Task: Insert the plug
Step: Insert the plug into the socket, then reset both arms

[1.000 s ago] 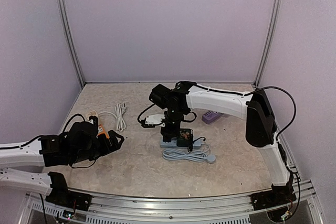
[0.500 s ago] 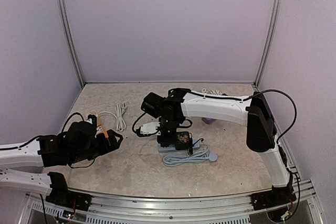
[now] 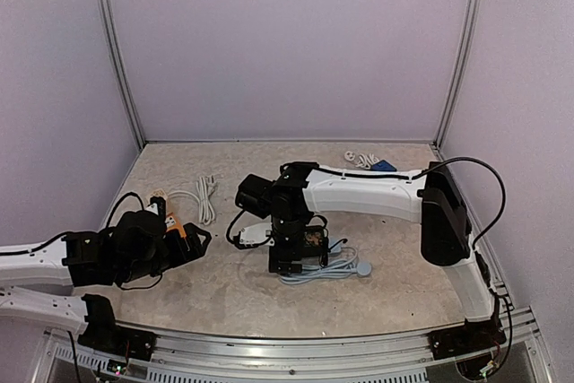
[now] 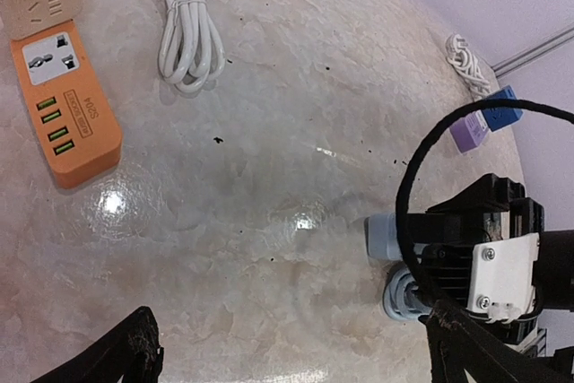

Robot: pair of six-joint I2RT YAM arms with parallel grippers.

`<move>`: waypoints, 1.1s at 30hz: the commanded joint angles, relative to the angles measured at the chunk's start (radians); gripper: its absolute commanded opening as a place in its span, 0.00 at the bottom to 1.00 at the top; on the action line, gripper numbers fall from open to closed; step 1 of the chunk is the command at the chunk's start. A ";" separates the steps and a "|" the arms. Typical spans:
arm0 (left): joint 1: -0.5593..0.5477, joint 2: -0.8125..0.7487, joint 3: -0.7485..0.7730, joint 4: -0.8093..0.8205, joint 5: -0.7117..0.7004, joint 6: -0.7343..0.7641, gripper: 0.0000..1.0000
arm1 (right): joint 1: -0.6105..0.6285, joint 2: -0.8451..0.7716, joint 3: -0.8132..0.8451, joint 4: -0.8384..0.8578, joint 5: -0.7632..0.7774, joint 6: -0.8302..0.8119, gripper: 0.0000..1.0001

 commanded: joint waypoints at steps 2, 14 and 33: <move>-0.015 0.020 0.093 -0.098 -0.091 0.034 0.99 | 0.004 -0.135 -0.003 -0.022 0.133 0.080 1.00; -0.009 0.030 0.284 -0.294 -0.224 0.192 0.99 | 0.004 -0.555 -0.295 0.275 0.533 0.305 1.00; 0.023 -0.336 0.196 -0.309 -0.169 0.419 0.99 | 0.060 -1.793 -1.330 0.799 0.612 0.609 1.00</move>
